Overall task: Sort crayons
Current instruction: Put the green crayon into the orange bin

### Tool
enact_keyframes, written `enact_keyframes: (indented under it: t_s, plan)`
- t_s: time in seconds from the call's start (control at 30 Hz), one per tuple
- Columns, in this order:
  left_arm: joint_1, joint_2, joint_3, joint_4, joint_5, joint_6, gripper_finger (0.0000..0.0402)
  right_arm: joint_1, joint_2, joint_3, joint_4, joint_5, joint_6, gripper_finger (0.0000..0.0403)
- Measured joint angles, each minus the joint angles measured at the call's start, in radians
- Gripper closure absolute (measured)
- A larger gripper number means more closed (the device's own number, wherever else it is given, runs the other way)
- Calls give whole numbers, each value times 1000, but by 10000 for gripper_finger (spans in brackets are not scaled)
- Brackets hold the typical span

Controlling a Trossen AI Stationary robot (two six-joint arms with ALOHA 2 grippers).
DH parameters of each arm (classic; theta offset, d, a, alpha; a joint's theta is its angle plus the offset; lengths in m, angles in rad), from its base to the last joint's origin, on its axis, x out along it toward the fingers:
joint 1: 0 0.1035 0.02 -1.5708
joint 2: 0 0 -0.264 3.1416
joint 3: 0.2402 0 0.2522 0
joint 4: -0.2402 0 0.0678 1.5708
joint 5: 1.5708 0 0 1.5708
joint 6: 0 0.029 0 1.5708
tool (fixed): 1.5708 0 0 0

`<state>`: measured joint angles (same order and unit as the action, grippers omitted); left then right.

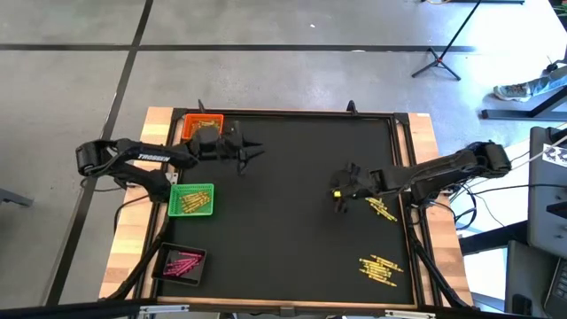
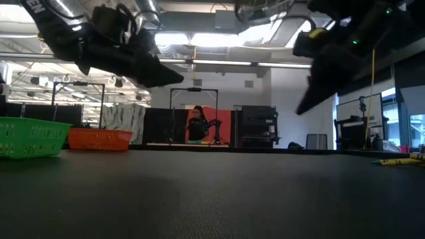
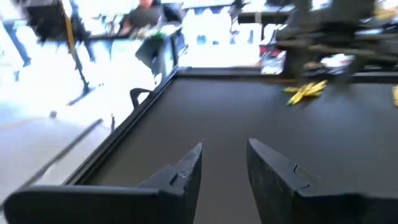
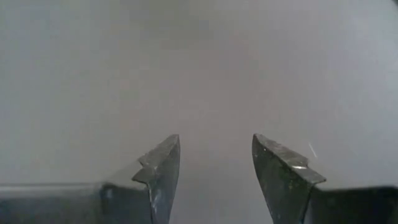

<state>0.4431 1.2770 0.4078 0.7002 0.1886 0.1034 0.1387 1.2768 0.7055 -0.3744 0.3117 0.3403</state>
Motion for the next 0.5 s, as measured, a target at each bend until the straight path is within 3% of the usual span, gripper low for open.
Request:
enact_keyframes:
  t_s: [0.27,0.37,0.5]
  plan:
    - [-86,20,-67,78,-14,66,291,-155,-48,0,-455,-240,203,205]
    - [-93,47,-68,81,-14,90,291,-202,-33,0,-508,-316,207,214]
    - [-98,107,-67,90,-3,90,291,-247,-20,0,-522,-340,205,239]
